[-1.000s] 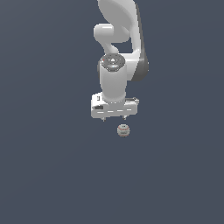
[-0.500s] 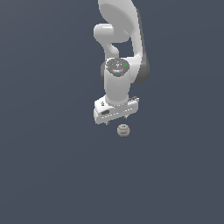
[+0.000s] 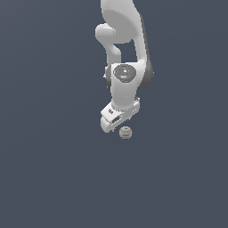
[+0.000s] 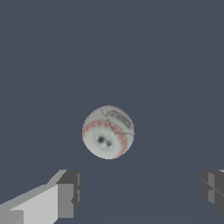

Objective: Pick up the object and move it to a goal position.

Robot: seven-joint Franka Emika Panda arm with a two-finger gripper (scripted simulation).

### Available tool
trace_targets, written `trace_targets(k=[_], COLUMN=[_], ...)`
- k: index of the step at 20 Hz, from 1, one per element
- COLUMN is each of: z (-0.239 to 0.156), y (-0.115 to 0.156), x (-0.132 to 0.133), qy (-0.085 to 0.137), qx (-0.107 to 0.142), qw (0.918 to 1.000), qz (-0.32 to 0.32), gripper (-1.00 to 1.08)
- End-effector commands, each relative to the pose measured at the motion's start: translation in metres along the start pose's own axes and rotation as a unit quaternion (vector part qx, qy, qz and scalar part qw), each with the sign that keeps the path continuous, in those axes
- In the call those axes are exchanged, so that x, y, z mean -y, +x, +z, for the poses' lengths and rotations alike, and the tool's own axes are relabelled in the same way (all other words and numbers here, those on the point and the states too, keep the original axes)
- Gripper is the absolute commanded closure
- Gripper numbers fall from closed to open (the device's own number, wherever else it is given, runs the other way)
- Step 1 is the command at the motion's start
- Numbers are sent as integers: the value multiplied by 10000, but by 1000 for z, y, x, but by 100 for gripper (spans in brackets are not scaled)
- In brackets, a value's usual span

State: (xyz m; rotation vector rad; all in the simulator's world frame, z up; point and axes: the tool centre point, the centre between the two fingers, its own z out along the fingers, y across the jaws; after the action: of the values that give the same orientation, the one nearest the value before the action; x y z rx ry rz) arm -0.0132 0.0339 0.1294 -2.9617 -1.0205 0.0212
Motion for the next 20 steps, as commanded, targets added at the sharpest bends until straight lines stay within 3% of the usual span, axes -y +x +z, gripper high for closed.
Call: trace_targets(k=[1, 7, 20], z=[4, 14, 29], y=[2, 7, 16], x=[3, 10, 23], qy=[-12, -37, -70], qx=[0, -2, -20], qw=[9992, 9908, 9562], qz=[-405, -1351, -2925], gripper=[-92, -92, -92])
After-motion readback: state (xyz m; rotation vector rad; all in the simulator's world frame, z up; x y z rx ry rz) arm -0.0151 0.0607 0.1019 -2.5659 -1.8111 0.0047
